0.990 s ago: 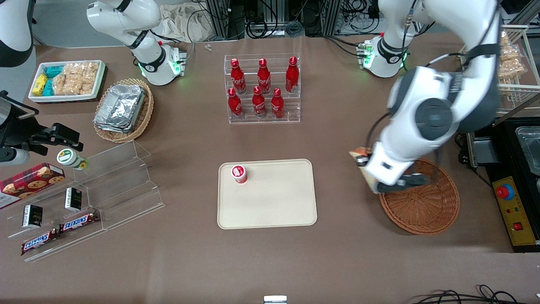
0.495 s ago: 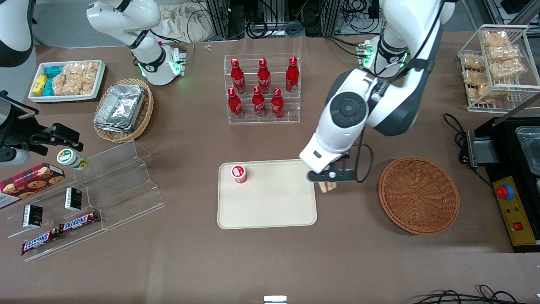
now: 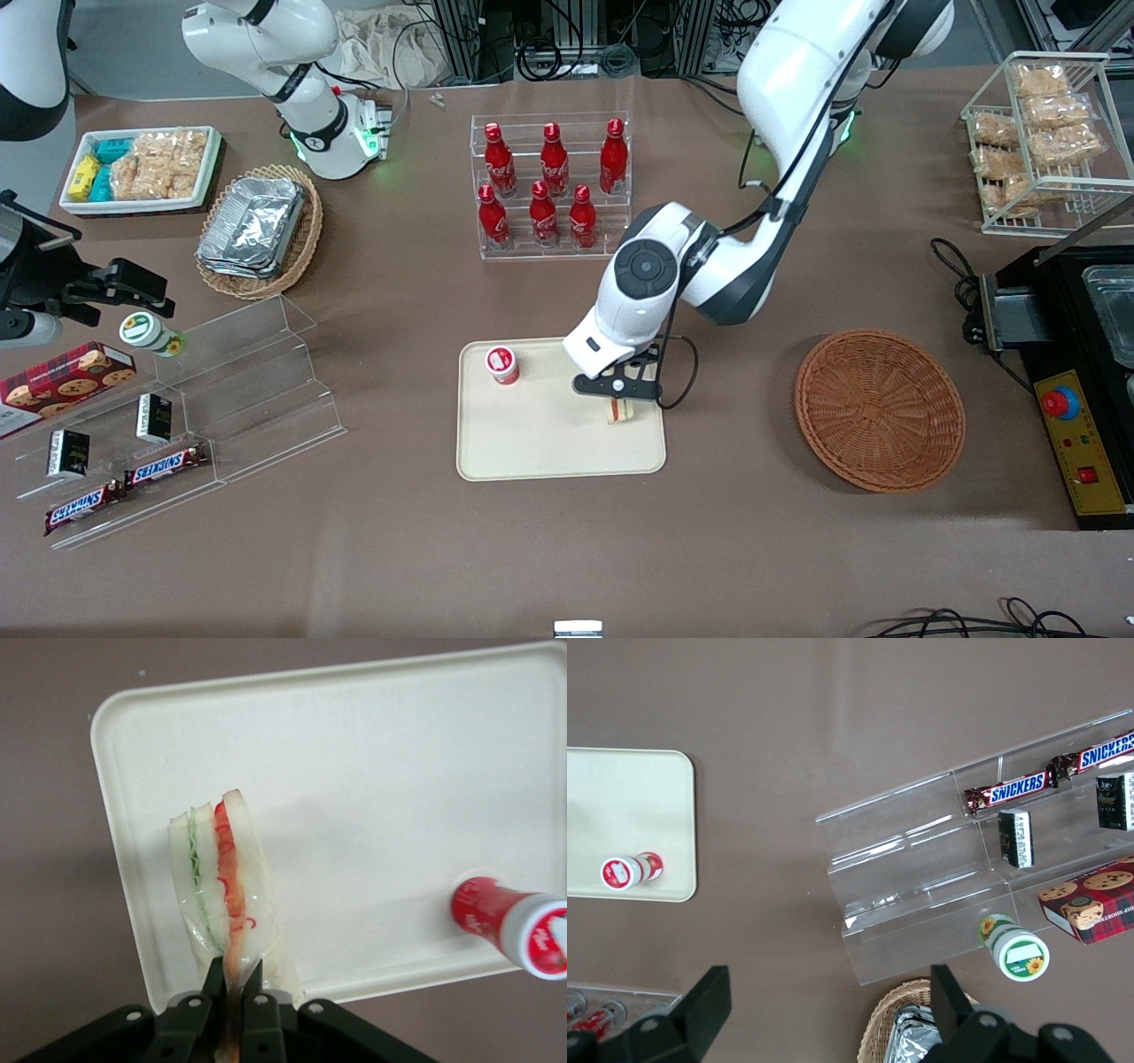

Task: Place sandwich from basket to tray

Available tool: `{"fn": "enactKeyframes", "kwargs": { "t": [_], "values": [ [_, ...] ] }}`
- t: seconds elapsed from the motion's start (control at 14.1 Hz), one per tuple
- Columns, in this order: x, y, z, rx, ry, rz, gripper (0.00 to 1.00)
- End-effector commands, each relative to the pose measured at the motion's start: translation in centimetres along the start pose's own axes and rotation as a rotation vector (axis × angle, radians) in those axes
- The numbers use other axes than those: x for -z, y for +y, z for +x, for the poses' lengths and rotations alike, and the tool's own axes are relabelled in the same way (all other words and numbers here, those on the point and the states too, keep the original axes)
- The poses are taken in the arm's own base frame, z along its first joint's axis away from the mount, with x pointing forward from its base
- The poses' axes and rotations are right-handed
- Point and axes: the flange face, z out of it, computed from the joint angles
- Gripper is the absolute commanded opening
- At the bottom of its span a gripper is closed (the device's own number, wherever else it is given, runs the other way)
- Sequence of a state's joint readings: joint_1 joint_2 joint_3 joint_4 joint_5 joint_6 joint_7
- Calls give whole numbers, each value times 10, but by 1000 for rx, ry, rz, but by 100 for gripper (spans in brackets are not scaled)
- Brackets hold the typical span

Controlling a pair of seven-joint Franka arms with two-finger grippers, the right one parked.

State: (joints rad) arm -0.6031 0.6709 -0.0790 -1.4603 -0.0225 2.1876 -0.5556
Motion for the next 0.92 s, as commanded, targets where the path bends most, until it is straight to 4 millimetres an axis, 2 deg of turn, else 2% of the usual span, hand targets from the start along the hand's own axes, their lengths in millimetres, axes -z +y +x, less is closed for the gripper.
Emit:
{"fn": "enactKeyframes", "kwargs": {
  "t": [0.0, 0.14, 0.21, 0.28, 0.35, 0.42, 0.49, 0.64, 0.85],
  "values": [
    [-9, 0, 7, -3, -3, 0, 0],
    [-12, -7, 11, 6, -5, 4, 2],
    [-13, -8, 11, 9, -6, 5, 20],
    [-15, -9, 11, 8, -8, 8, 53],
    [-21, -11, 11, 7, -14, 16, 82],
    [-23, -14, 13, 10, -15, 19, 92],
    [-22, -16, 14, 14, -15, 19, 98],
    [-11, -28, 22, 41, -10, 15, 98],
    [25, -60, 31, 77, -54, 39, 98]
  ]
}}
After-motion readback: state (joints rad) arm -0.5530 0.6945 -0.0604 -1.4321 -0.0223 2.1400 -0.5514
